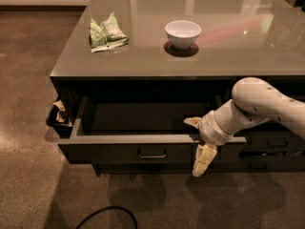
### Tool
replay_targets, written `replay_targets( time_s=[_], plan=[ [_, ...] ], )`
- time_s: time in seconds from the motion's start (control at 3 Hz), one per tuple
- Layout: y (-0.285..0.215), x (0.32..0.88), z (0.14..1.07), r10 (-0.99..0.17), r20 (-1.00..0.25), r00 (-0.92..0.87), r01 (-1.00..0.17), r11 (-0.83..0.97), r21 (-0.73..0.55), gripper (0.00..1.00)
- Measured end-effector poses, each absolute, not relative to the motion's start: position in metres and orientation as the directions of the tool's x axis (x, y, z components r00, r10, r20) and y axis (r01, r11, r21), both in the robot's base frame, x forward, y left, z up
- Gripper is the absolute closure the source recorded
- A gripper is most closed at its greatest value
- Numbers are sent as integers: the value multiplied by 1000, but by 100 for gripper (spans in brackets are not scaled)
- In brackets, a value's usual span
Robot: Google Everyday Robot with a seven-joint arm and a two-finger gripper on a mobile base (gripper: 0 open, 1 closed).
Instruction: Open top drawer
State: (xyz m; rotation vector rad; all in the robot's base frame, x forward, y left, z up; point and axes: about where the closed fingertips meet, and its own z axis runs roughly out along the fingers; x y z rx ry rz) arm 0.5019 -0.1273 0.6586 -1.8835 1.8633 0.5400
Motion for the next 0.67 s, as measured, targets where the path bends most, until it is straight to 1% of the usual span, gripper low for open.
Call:
replay_targets(
  time_s=[0.33,0.67],
  plan=[
    [-136,487,655,-836,-549,20,-1000,-5,-28,0],
    [-143,474,651,-844,-536,19,-1000,-13,-14,19]
  ],
)
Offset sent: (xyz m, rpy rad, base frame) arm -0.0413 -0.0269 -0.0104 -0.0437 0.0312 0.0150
